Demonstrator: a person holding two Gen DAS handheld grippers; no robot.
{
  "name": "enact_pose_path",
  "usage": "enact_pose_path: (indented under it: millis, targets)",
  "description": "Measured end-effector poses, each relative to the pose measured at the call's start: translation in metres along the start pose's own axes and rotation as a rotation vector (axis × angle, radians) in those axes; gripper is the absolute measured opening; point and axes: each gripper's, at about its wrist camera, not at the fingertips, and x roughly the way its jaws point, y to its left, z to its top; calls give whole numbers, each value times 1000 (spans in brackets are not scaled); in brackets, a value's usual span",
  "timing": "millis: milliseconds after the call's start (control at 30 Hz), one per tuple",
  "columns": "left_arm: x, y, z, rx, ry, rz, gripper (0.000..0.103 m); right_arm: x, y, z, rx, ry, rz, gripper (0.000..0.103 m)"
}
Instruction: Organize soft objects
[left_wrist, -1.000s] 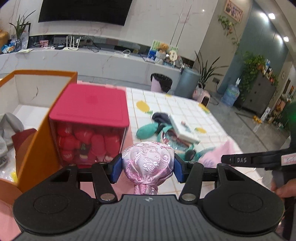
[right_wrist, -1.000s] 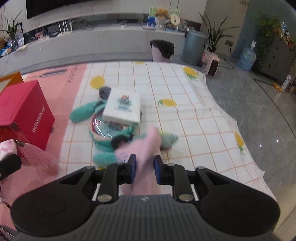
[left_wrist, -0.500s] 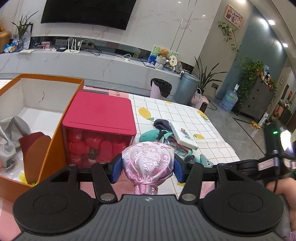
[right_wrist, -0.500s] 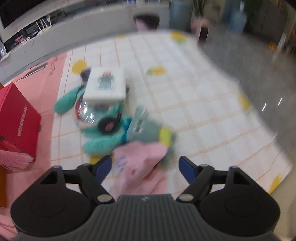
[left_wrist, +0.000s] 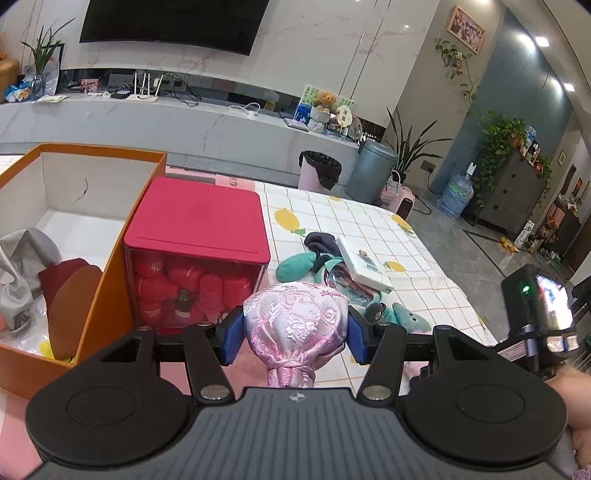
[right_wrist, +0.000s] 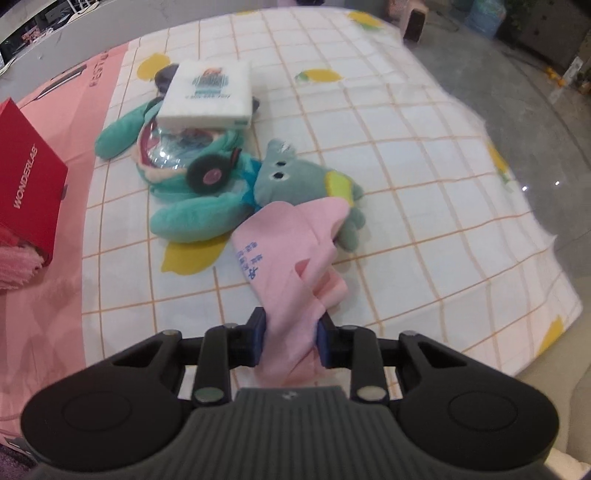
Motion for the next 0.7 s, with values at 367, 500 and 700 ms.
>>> enact_pose_path:
  millis: [367,500,700]
  targets:
    - [-1,3,0,-9,-4,-14,63,-18,-15,7,49,-63,29,33]
    - [1,4,-1,-13,13,-13,63,-17,-14,10,49,-82,73,18]
    - [-1,4,1,-10,6,-14,63,-12,-11,10,35,-71,55,2]
